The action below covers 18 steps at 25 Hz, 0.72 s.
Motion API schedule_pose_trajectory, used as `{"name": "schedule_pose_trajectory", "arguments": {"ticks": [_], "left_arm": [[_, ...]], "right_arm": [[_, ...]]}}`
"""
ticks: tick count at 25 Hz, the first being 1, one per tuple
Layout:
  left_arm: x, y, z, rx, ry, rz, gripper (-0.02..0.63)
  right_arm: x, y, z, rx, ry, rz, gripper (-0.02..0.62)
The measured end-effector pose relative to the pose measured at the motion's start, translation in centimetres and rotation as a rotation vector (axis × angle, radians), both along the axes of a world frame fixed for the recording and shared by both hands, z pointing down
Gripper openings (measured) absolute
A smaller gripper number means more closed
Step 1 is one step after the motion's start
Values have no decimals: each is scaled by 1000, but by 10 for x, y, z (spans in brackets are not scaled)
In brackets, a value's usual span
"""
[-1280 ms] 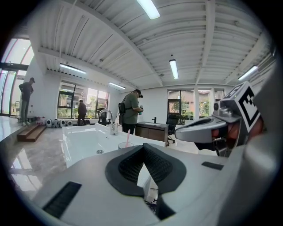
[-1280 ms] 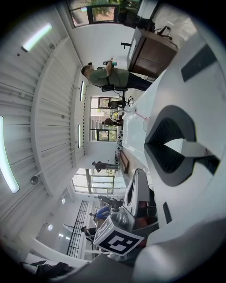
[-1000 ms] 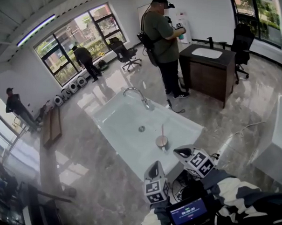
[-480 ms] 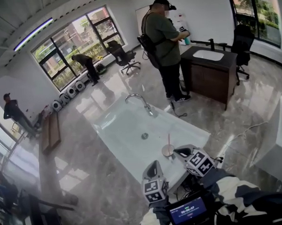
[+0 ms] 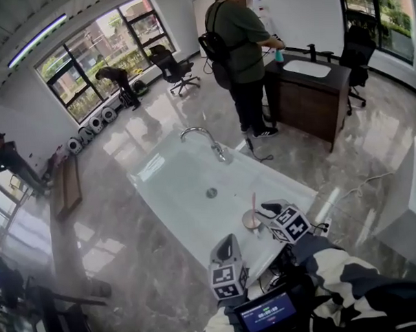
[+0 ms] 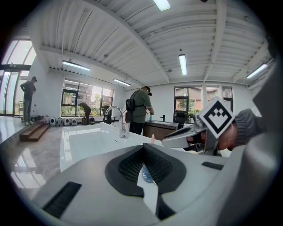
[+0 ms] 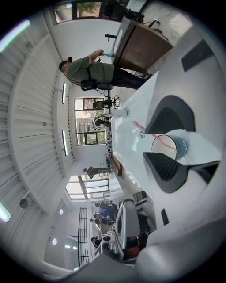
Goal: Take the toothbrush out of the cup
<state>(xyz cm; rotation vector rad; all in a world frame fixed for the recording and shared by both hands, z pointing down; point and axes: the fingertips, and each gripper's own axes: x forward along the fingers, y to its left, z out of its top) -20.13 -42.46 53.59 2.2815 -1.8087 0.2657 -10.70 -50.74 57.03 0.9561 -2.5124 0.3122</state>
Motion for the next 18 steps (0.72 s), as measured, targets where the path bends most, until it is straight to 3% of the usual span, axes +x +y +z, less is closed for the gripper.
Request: {"name": "schedule_pose_trajectory", "arguments": {"ticks": [8,16,18], "left_arm": [[-17,-2,5,-45,-18,-9,5],[-25,-1,13,-67,-30,-24,5],[-28,-2,16,-71,-32,-25,5]], "right_arm": [[-16,-45,23,-83,27,53,230],[-28,-53,41,-147,43,-1,232],[-27,-54,43,-136,56,-3,201]]}}
